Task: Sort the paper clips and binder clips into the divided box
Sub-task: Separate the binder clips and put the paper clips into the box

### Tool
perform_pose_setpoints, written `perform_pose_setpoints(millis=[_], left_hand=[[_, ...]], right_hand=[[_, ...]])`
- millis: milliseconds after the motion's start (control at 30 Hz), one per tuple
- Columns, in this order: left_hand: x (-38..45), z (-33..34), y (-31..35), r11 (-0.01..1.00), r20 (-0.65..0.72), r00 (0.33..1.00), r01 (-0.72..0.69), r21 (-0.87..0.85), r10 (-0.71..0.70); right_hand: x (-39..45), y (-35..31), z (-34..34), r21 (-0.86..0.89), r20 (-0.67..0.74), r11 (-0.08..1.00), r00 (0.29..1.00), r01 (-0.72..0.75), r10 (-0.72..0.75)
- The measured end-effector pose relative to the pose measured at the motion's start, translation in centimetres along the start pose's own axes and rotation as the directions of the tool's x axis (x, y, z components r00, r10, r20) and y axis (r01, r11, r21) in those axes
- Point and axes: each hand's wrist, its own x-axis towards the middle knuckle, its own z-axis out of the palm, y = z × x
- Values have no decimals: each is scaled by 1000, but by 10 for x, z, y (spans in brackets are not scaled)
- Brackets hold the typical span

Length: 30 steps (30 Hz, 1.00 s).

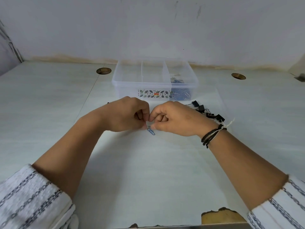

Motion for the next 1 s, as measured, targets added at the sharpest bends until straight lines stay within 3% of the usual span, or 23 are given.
perform_pose_setpoints(millis=[200, 467, 667, 800, 1000], left_hand=[[-4, -13, -13, 981, -28, 994, 100, -164, -106], [-4, -11, -8, 991, -79, 993, 82, -108, -90], [-4, -10, -9, 993, -91, 992, 80, -82, -87], [-3, -9, -10, 995, -93, 993, 68, -69, -74], [-3, -9, -10, 996, -101, 993, 63, -55, -68]], right_hand=[[4, -11, 12, -96, -17, 995, 1000, -11, 10], [1, -29, 10, -243, 57, 970, 998, 0, 15], [-10, -28, -8, -117, 17, 992, 999, -41, 43], [-13, -30, -4, -313, 54, 942, 988, -121, 145], [-4, -34, 9, -294, 73, 953, 993, -67, 92]])
